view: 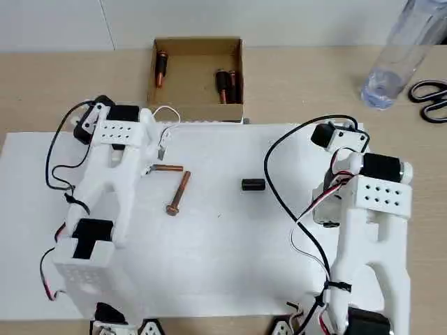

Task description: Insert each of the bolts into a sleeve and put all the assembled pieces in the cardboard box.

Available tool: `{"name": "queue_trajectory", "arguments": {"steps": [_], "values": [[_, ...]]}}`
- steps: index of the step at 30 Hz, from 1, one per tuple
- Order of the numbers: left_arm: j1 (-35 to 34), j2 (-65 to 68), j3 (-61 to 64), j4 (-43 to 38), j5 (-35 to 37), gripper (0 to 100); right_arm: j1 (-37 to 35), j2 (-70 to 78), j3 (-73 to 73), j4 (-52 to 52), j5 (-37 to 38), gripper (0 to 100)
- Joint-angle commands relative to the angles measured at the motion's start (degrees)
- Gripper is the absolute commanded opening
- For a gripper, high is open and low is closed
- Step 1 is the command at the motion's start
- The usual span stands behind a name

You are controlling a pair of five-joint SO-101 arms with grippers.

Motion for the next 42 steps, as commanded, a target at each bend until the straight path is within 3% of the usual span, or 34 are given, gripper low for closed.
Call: {"name": "queue_trajectory", "arguments": {"steps": [1, 14, 33, 38, 42], "values": [[-0.1, -3.4, 0.0, -0.6, 0.3, 10, 0.5, -1.7, -2.5, 0.2, -0.3, 0.3], [-4.0, 1.0, 0.3, -3.9, 0.3, 10, 0.5, -1.7, -2.5, 0.2, -0.3, 0.3], [-3.6, 5.3, 0.4, -6.9, 0.4, 9, 0.5, -2.1, -2.5, 0.6, -0.3, 0.3], [-3.6, 5.3, 0.4, -7.1, 0.2, 0, 0.5, -2.1, -2.5, 0.7, -0.3, 0.3], [-3.5, 5.3, 0.4, -7.1, 0.2, 1, 0.4, -2.1, -2.5, 0.7, -0.3, 0.3]]}}
